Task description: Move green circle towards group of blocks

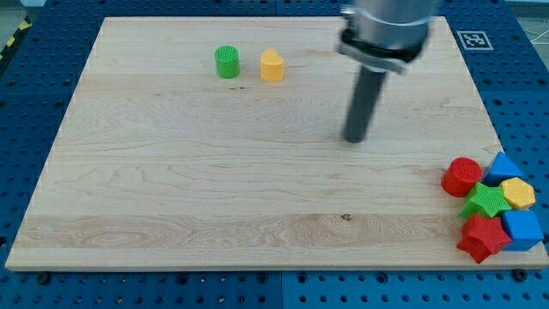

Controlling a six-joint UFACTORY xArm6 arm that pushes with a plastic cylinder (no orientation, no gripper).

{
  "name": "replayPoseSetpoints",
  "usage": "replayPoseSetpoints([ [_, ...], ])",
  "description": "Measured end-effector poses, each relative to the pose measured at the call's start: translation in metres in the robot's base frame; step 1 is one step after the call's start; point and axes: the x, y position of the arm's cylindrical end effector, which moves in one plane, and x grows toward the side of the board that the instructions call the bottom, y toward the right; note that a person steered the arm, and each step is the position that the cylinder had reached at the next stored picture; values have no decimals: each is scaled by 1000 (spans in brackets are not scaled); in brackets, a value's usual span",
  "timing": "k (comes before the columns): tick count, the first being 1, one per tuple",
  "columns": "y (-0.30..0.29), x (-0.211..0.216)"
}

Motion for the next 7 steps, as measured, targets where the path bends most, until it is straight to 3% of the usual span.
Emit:
replayPoseSetpoints([
  [2, -171, -81],
  [3, -213, -137],
  [4, -215, -171],
  [5, -189, -172],
  [7, -146, -123],
])
